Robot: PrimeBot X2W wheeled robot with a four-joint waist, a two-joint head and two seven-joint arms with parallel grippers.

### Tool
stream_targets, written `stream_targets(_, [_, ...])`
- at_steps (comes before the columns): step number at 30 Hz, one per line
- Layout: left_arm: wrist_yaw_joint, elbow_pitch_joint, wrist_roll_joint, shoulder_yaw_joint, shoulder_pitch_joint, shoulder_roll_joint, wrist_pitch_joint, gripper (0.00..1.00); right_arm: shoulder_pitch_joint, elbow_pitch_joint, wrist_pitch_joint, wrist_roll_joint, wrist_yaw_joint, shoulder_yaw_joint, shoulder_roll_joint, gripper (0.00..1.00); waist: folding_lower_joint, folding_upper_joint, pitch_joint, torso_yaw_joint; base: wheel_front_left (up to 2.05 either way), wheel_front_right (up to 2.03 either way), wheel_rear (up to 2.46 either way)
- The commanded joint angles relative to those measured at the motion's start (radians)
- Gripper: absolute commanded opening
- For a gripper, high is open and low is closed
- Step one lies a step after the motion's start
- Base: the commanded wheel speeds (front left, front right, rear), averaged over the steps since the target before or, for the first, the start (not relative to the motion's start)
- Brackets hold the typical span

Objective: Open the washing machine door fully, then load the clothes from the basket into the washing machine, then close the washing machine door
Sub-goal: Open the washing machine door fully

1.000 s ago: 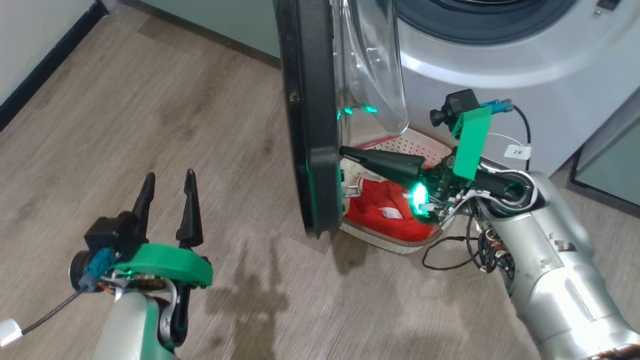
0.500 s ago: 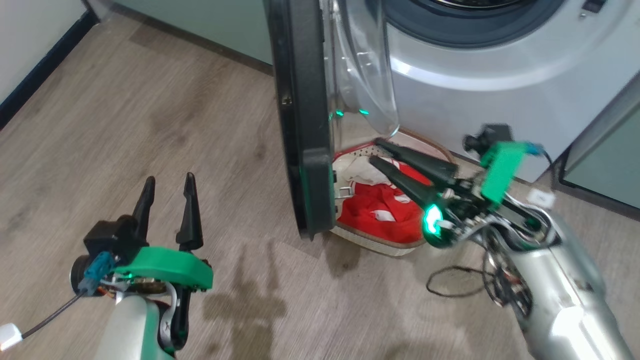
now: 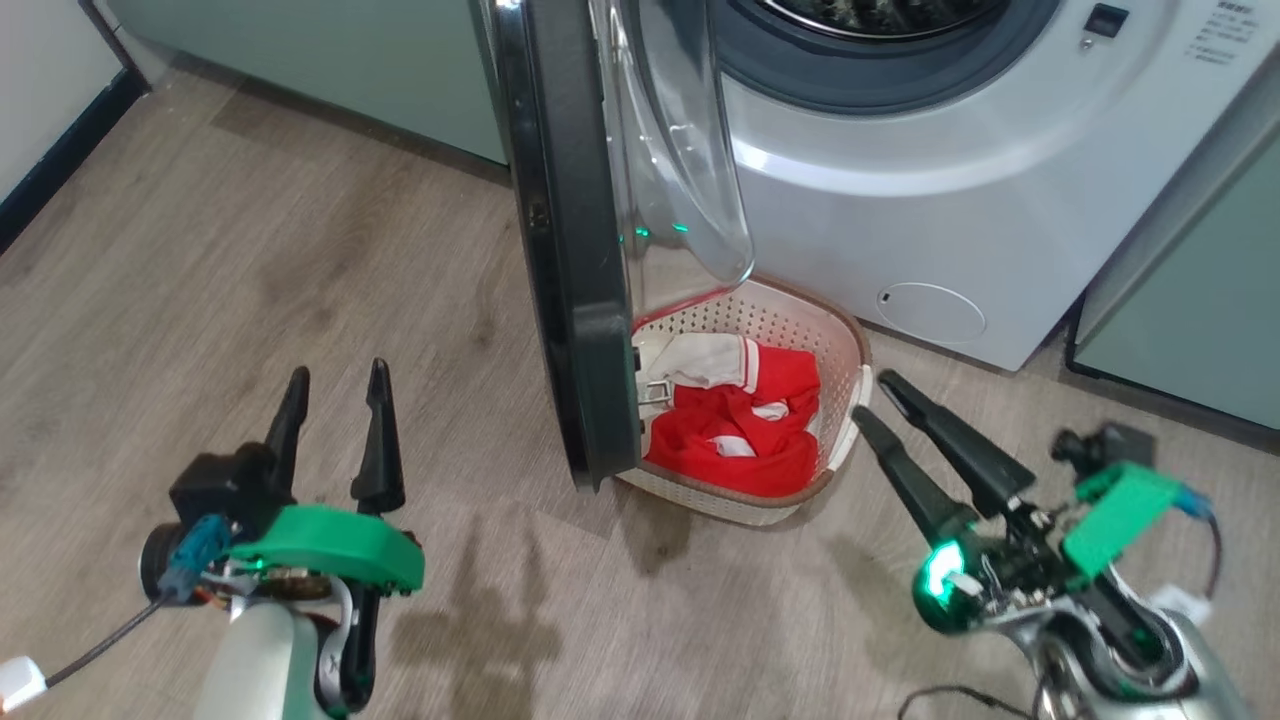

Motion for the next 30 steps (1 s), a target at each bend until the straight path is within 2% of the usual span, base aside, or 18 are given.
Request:
stream_targets(1, [-0.005, -0.027, 0.009, 0.037, -0.011, 0.015, -0.010, 1.00, -0.014, -0.052, -0.020, -0.013, 0.001, 0.008, -0.003, 1.00, 0.0001, -0.0001, -0.003, -0.002, 0.00, 0.00, 0.00])
stream_targets(5, [-0.009, -0.024, 0.013, 0.038, -0.007, 0.015, -0.010, 1.00, 0.023, -0.116, -0.162, -0.139, 0.001, -0.009, -0.001, 1.00, 0.0001, -0.0001, -0.009, -0.013, 0.00, 0.00, 0.00])
stream_targets(6, [-0.011, -0.021, 0.015, 0.037, -0.007, 0.015, -0.010, 1.00, 0.018, -0.134, -0.245, -0.235, 0.001, -0.015, -0.003, 1.00, 0.0001, -0.0001, -0.013, -0.016, 0.00, 0.00, 0.00])
stream_targets(12, [-0.012, -0.015, 0.022, 0.036, -0.007, 0.017, -0.010, 1.00, -0.051, -0.147, -0.503, -0.608, 0.001, -0.028, -0.008, 1.00, 0.0001, -0.0001, -0.026, -0.025, 0.00, 0.00, 0.00])
stream_targets(14, [-0.012, -0.015, 0.024, 0.036, -0.007, 0.018, -0.010, 1.00, -0.076, -0.148, -0.567, -0.770, 0.001, -0.020, -0.019, 1.00, 0.0001, -0.0001, -0.029, -0.026, 0.00, 0.00, 0.00])
stream_targets(16, [-0.012, -0.015, 0.025, 0.037, -0.007, 0.020, -0.010, 1.00, -0.097, -0.148, -0.624, -0.984, 0.001, -0.009, -0.043, 1.00, 0.0001, -0.0001, -0.030, -0.027, 0.00, 0.00, 0.00])
stream_targets(20, [-0.010, -0.016, 0.027, 0.040, -0.006, 0.021, -0.010, 1.00, -0.105, -0.144, -0.668, -1.284, 0.001, 0.020, -0.010, 1.00, 0.0001, -0.0001, -0.031, -0.028, 0.00, 0.00, 0.00])
stream_targets(22, [-0.009, -0.017, 0.027, 0.042, -0.005, 0.021, -0.010, 1.00, -0.098, -0.131, -0.677, -1.397, 0.001, 0.027, 0.010, 1.00, 0.0001, -0.0001, -0.030, -0.029, 0.00, 0.00, 0.00])
stream_targets(25, [-0.008, -0.019, 0.028, 0.043, -0.006, 0.021, -0.010, 1.00, -0.084, -0.095, -0.696, -1.526, 0.001, 0.024, 0.034, 1.00, 0.0001, -0.0001, -0.028, -0.030, 0.00, 0.00, 0.00])
stream_targets(30, [-0.006, -0.020, 0.032, 0.046, -0.006, 0.022, -0.010, 1.00, -0.066, -0.014, -0.721, -1.650, 0.001, 0.013, 0.060, 1.00, 0.0001, -0.0001, -0.029, -0.030, 0.00, 0.00, 0.00])
